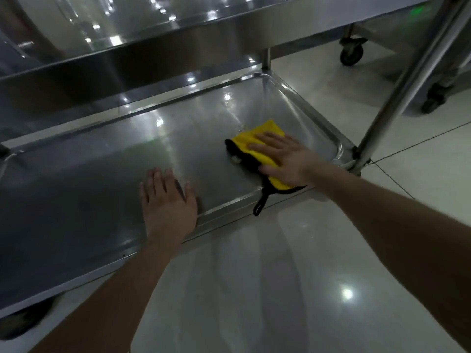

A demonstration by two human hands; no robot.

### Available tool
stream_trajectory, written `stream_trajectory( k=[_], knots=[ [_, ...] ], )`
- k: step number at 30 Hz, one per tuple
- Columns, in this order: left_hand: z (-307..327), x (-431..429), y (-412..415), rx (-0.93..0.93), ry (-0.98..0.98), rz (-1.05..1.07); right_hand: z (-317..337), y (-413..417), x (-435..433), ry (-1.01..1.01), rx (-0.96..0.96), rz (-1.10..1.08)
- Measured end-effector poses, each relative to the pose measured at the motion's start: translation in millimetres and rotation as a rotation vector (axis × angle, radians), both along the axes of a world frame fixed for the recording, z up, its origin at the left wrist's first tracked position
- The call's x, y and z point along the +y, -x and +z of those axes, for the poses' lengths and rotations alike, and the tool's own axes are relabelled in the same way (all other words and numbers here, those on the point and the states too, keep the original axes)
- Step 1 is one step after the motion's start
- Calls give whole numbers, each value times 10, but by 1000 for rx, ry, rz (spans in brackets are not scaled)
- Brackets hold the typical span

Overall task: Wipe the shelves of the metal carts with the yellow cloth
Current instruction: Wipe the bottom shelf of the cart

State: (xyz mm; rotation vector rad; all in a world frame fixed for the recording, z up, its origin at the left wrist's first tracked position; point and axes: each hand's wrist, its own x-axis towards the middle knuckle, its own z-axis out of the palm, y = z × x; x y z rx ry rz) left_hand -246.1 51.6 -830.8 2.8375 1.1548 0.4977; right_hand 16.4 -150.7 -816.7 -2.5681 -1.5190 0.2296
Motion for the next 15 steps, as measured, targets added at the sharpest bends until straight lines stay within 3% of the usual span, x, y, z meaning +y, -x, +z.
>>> stream_trajectory(
  k=[4,9,12,15],
  knots=[
    [27,-35,-9,2,-2,-13,-9,-550,-41,37,-62,-290],
    [29,-47,-24,-4,-33,-50,9,-667,810,30,-46,-517],
    [51,-29,-26,-22,-34,-69,111,-456,1370,72,-7,-470],
    [52,-8,-18,-53,-30,-61,138,81,1894,78,-36,-244]
  ],
)
